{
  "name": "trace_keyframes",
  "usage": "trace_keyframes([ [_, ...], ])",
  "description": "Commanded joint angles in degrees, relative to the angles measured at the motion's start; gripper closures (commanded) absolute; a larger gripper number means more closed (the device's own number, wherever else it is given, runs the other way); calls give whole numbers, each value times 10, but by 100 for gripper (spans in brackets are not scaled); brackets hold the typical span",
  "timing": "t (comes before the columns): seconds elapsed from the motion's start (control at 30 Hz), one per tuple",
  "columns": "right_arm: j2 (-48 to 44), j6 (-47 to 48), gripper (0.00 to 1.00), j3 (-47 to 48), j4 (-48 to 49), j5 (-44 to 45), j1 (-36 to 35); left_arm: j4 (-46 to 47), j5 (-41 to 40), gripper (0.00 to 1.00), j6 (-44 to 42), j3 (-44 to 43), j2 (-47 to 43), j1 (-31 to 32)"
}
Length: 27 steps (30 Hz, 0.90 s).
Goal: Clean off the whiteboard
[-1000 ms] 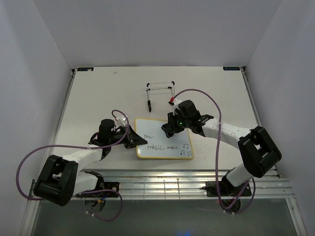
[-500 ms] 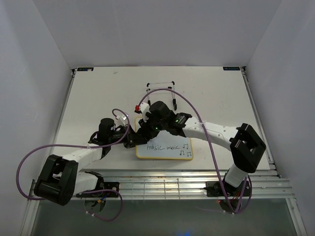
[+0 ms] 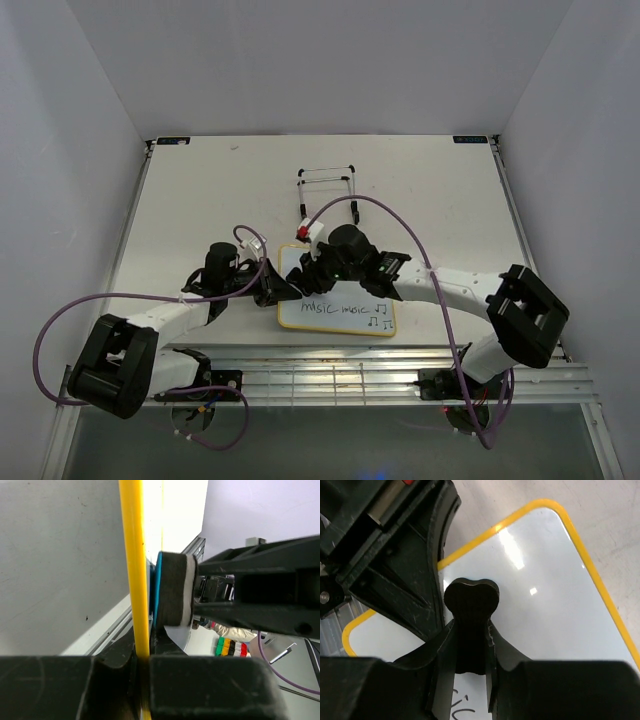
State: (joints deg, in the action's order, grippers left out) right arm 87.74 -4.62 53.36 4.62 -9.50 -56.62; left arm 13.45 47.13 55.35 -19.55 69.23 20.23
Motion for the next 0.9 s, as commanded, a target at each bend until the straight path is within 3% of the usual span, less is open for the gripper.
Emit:
trace_keyframes([
  [0.0, 25, -29, 90, -98, -170, 8, 26, 79, -35, 100, -49, -51, -32, -4],
  [0.3, -27, -82, 89, -133, -268, 140, 113, 62, -36, 100, -58, -48, -44, -6],
  [0.43, -56, -89, 89, -144, -267, 120, 157, 54, -36, 100, -60, -48, -54, -10],
  [0.53, -57, -92, 90, -166, -239, 50, 193, 45, -41, 100, -63, -50, -71, -12],
  [0.7, -66, -147, 91, -234, -103, -50, 231, 38, -42, 100, -69, -56, -95, -12],
  [0.87, -43, -172, 92, -230, -98, 35, 235, 23, -35, 100, -70, -66, -107, -12],
])
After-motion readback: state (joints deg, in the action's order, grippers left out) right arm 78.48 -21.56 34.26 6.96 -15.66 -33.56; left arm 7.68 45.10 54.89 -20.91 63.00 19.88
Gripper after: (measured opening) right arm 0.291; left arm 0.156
